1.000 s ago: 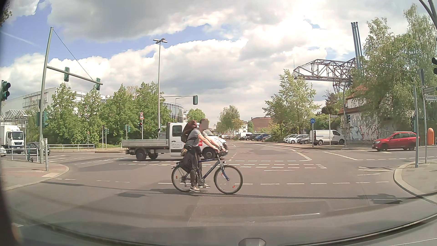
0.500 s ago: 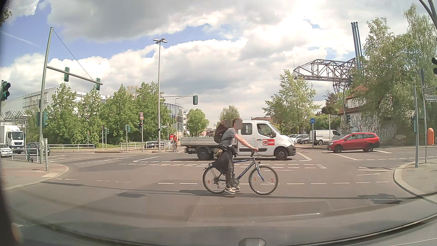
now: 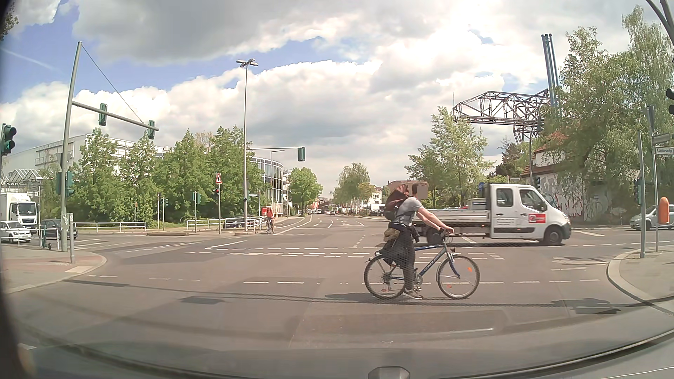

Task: Follow the waypoints while adhering to traffic rules and regulations

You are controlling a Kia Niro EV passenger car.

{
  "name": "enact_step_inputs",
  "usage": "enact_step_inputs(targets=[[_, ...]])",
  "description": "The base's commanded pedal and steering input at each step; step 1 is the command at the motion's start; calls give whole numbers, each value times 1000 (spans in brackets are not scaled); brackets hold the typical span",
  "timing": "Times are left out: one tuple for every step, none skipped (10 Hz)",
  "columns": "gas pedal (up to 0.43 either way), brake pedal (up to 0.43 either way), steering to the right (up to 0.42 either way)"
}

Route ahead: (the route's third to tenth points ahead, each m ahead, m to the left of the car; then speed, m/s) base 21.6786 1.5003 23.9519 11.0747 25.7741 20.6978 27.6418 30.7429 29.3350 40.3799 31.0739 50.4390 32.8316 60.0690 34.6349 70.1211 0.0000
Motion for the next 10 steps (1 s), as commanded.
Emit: enact_step_inputs(targets=[[0, 311, -13], [0, 311, -10], [0, 311, -8], [0, 311, -7], [0, 311, -8], [0, 311, -8], [0, 311, -8], [0, 311, -7], [0, 311, -7], [0, 311, -8]])
